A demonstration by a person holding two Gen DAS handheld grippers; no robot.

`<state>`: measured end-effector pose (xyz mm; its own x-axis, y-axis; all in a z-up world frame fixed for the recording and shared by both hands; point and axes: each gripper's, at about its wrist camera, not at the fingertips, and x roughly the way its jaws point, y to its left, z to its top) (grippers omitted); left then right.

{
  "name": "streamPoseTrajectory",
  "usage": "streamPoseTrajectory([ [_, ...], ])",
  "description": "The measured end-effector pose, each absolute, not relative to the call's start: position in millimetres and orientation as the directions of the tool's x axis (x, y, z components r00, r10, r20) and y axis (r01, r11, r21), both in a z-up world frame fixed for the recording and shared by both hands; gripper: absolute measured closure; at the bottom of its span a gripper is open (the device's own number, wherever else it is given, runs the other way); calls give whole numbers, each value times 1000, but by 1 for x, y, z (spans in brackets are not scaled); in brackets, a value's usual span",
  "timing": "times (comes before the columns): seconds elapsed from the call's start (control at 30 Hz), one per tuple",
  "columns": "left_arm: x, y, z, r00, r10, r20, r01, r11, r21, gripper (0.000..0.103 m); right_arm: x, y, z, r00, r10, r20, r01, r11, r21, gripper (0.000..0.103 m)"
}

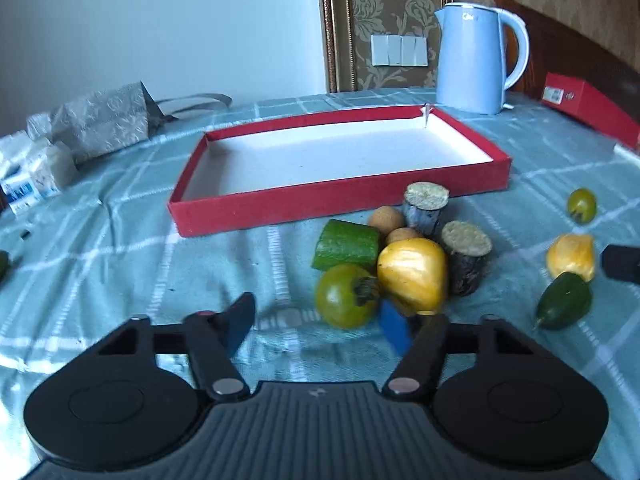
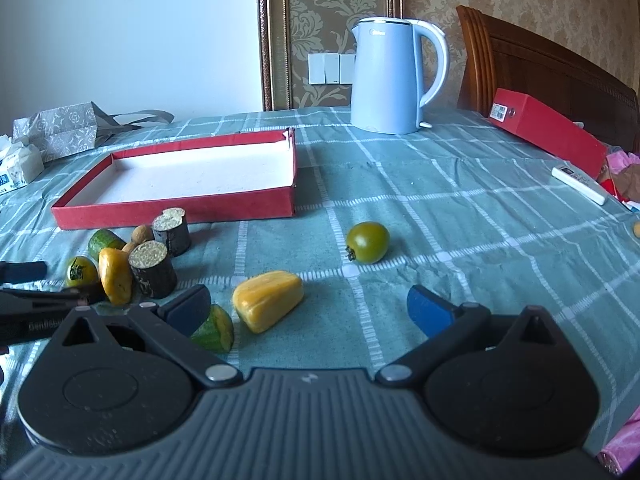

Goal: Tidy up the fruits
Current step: 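Reach the left gripper to the green tomato and close on it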

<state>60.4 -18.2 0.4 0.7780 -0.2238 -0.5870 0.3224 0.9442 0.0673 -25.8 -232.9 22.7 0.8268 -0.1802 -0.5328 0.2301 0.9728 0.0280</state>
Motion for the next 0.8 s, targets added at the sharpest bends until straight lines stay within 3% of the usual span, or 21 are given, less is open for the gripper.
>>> streamPoseTrajectory([
  [0.23,62,-28,-1,797,-210,-566,338,932,131,46,-25,-230,22,828,-185,-529,228,974,16,0],
  [0.4,66,-30,-1,775,-260,-576,374,923,87,70,-25,-231,22,828,-186,-529,228,973,16,0],
  [0.8,56,-22,0,809,-207,-550,292,954,70,70,-36,-235,21,840,-140,-524,184,982,33,0],
])
